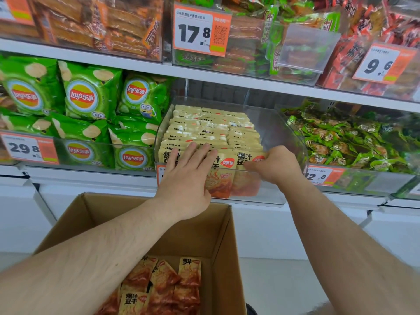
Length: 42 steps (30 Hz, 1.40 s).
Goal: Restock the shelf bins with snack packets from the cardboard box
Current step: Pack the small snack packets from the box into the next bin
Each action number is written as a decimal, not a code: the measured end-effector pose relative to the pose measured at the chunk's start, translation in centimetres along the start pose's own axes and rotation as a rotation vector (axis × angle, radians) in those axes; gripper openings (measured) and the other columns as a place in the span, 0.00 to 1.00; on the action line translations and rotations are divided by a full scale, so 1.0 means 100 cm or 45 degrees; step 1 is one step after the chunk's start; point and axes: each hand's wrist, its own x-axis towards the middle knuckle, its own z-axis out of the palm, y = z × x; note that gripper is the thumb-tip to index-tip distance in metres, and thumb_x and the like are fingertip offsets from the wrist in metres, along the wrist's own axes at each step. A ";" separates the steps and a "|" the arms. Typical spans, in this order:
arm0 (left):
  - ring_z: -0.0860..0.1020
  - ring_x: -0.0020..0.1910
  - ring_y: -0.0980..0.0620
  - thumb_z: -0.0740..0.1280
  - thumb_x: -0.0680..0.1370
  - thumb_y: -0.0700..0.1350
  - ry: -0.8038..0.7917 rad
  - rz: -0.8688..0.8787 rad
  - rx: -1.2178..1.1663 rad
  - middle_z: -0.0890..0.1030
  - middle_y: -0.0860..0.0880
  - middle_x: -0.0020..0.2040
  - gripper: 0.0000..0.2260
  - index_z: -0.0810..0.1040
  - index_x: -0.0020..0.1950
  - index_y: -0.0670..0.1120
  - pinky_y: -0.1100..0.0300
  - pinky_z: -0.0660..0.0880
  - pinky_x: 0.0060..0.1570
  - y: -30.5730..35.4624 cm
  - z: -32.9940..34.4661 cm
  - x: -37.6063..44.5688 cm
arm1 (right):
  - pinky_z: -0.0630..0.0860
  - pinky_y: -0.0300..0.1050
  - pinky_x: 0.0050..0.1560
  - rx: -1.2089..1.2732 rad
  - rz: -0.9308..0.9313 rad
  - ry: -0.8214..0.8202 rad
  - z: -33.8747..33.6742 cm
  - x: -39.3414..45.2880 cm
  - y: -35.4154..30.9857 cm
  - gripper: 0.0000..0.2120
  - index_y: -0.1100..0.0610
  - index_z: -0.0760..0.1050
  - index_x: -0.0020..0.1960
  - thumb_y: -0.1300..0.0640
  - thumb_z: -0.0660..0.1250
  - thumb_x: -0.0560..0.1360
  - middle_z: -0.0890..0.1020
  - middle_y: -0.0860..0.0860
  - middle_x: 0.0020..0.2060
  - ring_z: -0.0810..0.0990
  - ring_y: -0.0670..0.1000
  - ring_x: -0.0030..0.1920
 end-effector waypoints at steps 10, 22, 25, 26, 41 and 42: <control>0.35 0.78 0.53 0.62 0.78 0.50 0.017 0.000 -0.036 0.38 0.55 0.80 0.37 0.42 0.81 0.53 0.46 0.31 0.74 0.003 -0.010 -0.009 | 0.75 0.56 0.60 0.025 0.011 -0.112 0.006 -0.007 -0.001 0.30 0.54 0.71 0.62 0.41 0.72 0.66 0.81 0.52 0.56 0.79 0.56 0.56; 0.68 0.69 0.59 0.64 0.78 0.51 -0.699 -0.264 -0.179 0.68 0.58 0.73 0.29 0.58 0.77 0.56 0.49 0.44 0.76 -0.089 0.003 -0.152 | 0.71 0.47 0.50 -0.435 -1.002 -0.347 0.135 -0.132 -0.035 0.13 0.53 0.78 0.54 0.48 0.66 0.73 0.81 0.50 0.48 0.78 0.55 0.51; 0.71 0.68 0.54 0.64 0.78 0.51 -0.824 -0.350 -0.245 0.73 0.56 0.69 0.27 0.61 0.76 0.54 0.51 0.60 0.73 -0.109 0.016 -0.162 | 0.78 0.48 0.51 -0.533 -0.556 -0.748 0.200 -0.120 -0.022 0.13 0.52 0.77 0.56 0.48 0.66 0.74 0.81 0.51 0.52 0.79 0.55 0.52; 0.72 0.67 0.53 0.65 0.78 0.51 -0.844 -0.390 -0.282 0.74 0.56 0.68 0.26 0.62 0.76 0.54 0.53 0.64 0.70 -0.114 0.020 -0.163 | 0.79 0.48 0.50 -0.514 -0.426 -0.796 0.222 -0.115 -0.012 0.14 0.53 0.77 0.56 0.48 0.66 0.74 0.81 0.52 0.53 0.79 0.56 0.52; 0.82 0.42 0.48 0.66 0.76 0.44 -0.996 -1.007 -0.770 0.85 0.47 0.50 0.18 0.71 0.66 0.49 0.57 0.76 0.39 -0.172 0.076 -0.177 | 0.61 0.55 0.73 -0.613 -0.103 -0.729 0.407 -0.170 0.041 0.39 0.59 0.61 0.74 0.34 0.63 0.73 0.64 0.60 0.74 0.62 0.61 0.74; 0.80 0.39 0.49 0.66 0.76 0.44 -0.989 -1.046 -0.813 0.85 0.46 0.48 0.17 0.71 0.65 0.50 0.58 0.73 0.36 -0.171 0.078 -0.176 | 0.60 0.55 0.73 -0.605 -0.016 -0.722 0.412 -0.159 0.047 0.39 0.58 0.62 0.74 0.34 0.64 0.73 0.64 0.61 0.74 0.61 0.61 0.74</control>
